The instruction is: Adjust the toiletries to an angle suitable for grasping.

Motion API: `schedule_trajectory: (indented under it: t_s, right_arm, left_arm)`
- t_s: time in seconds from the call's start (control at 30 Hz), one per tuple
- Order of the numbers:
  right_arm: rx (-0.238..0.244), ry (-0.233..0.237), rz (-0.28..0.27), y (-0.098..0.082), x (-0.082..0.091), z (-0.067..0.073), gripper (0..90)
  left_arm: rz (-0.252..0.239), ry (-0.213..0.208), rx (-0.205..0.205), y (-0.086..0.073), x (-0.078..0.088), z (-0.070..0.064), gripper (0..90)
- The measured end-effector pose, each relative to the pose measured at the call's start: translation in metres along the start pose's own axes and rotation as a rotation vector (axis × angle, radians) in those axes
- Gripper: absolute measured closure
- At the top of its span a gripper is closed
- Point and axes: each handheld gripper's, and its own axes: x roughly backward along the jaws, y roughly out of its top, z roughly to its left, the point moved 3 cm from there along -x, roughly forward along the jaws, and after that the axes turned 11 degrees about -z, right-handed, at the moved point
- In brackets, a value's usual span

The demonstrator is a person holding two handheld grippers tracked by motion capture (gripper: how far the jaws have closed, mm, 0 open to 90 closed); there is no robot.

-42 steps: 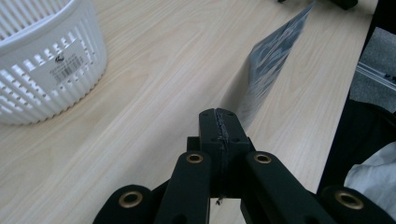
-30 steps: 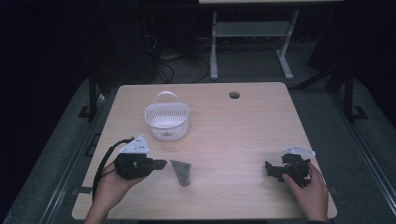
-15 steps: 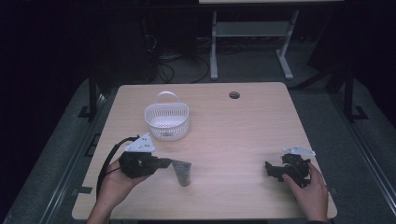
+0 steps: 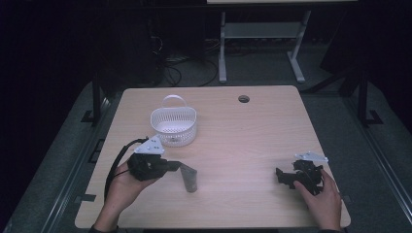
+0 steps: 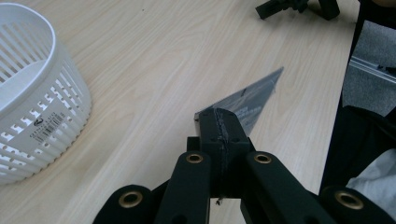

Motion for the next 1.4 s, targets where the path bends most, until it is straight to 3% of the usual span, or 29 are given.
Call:
schedule_trajectory:
  t_s: [0.5,0.77,0.93,1.17,1.4]
  right_arm:
    - [0.0,0.0,0.0,0.0,0.0,0.0,0.0]
    - [0.0,0.0,0.0,0.0,0.0,0.0,0.0]
    - [0.0,0.0,0.0,0.0,0.0,0.0,0.0]
    - [0.0,0.0,0.0,0.0,0.0,0.0,0.0]
    - [0.0,0.0,0.0,0.0,0.0,0.0,0.0]
  left_arm:
    - [-0.01,0.002,-0.008,0.005,-0.007,0.013,89.8]
    - [-0.002,-0.014,-0.004,0.002,-0.005,0.014,89.2]
    - [0.018,-0.025,-0.003,-0.001,-0.005,0.011,75.3]
    - [0.027,-0.026,0.018,-0.003,-0.001,0.009,45.9]
    - [0.021,-0.034,0.043,-0.002,-0.001,0.007,23.9]
